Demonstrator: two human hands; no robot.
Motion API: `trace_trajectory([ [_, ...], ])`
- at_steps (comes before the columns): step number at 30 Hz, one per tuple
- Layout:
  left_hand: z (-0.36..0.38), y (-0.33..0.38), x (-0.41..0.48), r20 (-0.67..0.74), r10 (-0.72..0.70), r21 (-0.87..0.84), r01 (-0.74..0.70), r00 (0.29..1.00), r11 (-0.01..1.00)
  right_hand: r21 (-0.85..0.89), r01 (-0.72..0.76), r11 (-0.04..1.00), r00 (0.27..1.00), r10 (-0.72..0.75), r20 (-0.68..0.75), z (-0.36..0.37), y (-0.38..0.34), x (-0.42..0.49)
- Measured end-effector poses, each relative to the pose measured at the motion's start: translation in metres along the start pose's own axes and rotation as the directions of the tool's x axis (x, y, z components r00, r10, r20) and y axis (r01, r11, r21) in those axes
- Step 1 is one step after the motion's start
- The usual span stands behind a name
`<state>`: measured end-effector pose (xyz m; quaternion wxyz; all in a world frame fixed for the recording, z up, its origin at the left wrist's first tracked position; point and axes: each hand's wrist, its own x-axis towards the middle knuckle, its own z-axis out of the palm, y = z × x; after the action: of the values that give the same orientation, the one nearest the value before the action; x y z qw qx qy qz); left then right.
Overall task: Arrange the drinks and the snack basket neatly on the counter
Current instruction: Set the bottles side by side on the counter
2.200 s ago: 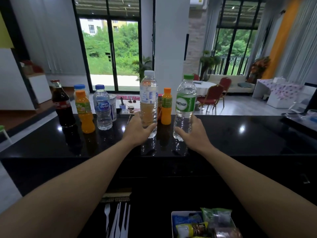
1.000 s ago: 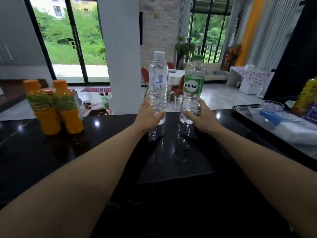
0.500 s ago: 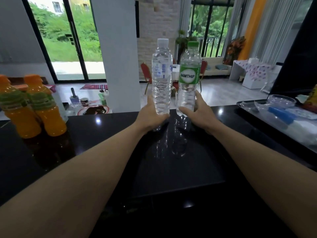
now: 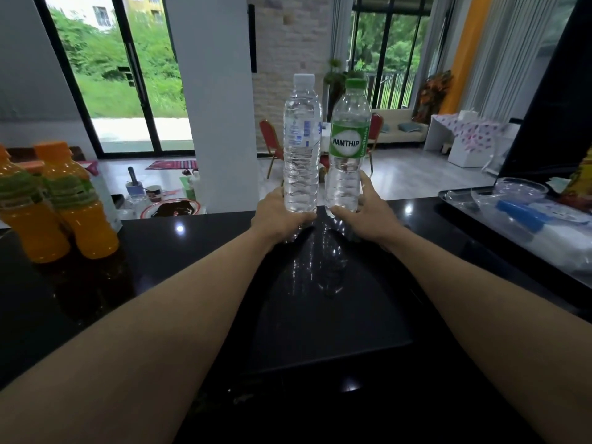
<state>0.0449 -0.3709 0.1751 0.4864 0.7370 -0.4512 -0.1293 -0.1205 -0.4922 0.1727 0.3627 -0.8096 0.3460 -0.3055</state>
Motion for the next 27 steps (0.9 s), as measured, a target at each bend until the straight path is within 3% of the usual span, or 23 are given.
trace_trajectory([
  [6,0.0002,-0.0013,0.0002,-0.073,0.018,-0.021,-0.019,0.997,1.0,0.044,0.031,0.999,0.999,-0.031,-0.02,0.0,0.0005,-0.0004],
  [27,0.0019,-0.0046,0.0031,-0.028,0.004,0.066,-0.002,1.0,0.998,0.078,0.098,0.992,0.995,-0.095,-0.038,0.001,0.002,-0.0009],
])
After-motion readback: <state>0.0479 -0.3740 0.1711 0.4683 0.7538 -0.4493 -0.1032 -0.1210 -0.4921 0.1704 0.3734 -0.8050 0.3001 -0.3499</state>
